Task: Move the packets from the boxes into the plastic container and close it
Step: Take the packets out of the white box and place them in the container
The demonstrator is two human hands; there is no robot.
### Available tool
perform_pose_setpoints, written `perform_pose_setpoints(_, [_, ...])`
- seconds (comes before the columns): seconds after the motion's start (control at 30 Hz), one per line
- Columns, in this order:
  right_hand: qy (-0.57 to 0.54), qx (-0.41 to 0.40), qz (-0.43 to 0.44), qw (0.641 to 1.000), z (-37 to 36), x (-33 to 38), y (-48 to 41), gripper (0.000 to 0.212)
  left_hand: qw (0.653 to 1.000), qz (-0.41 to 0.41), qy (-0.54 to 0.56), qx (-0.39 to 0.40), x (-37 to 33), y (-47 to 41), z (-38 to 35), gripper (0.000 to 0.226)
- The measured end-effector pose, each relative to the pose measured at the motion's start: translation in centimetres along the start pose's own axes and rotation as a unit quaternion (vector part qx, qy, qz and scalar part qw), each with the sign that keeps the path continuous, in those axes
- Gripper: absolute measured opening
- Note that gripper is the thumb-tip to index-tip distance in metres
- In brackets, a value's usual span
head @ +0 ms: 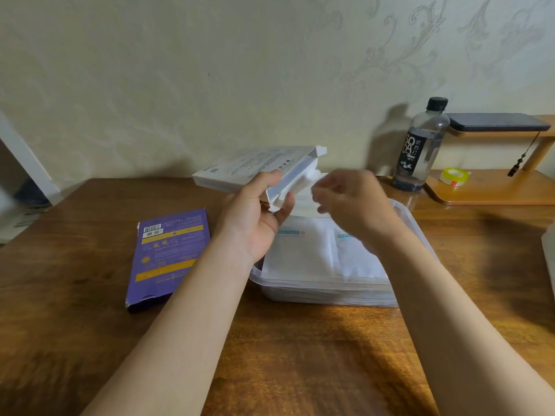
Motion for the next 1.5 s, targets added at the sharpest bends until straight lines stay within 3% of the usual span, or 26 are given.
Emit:
perform_pose_setpoints(0.07, [-0.086, -0.053, -0.034, 0.994, 1.4, 0.0, -0.3, 0.008, 1.0, 0.0, -0.019, 0.011, 0.3, 0.6, -0.6, 0.031])
perform_pose_setpoints(0.13, [-0.102, -0.076, -0.02, 0.992, 2.2, 0.3, -0.6, 0.008, 0.999, -0.003, -0.035, 0.023, 0.6, 1.1, -1.3, 0.035])
perform_pose_setpoints(0.27, [-0.098, -0.106, 0.009, 0.989, 3.0, 0.4, -0.8, 0.012, 0.998, 0.022, -0.033, 0.039, 0.7, 2.2, -2.1, 0.012])
perform_pose_setpoints(0.6, [-0.112, -0.028, -0.042, 0.992, 1.5, 0.1, -0.3, 0.022, 0.999, 0.029, -0.037, 0.028, 0.6, 2.4, -2.1, 0.017])
perform_pose_setpoints(0.73, [-0.012, 0.013, 0.036, 0.999, 1.5, 0.9, 0.0, 0.031, 0.998, 0.03, -0.049, 0.036, 0.4, 2.8, -2.3, 0.015])
perform_pose_setpoints(0.93, [0.109, -0.018, 0.155, 0.982, 1.8, 1.8, 0.0, 0.023, 0.998, 0.036, -0.049, 0.022, 0.4, 2.9, -1.9, 0.015])
perform_pose_setpoints(1.23, [0.113, -0.089, 0.252, 0.957, 2.6, 3.0, 0.3, 0.013, 0.998, 0.028, -0.053, 0.005, 0.2, 2.3, -1.5, 0.01])
perform_pose_setpoints(1.5, [0.12, -0.06, 0.306, 0.943, 2.8, 4.1, 0.6, 0.005, 0.998, 0.033, -0.061, 0.008, 0.5, 2.4, -1.6, 0.014])
Point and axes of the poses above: each hand's wrist, its own y-axis away from the middle knuckle, its own z-axis out of the back of the hand, x = y × z, the point moved 9 cm from there along -y, towards the middle knuckle, and after that the axes turned 11 degrees about -x, right-handed, at the moved point
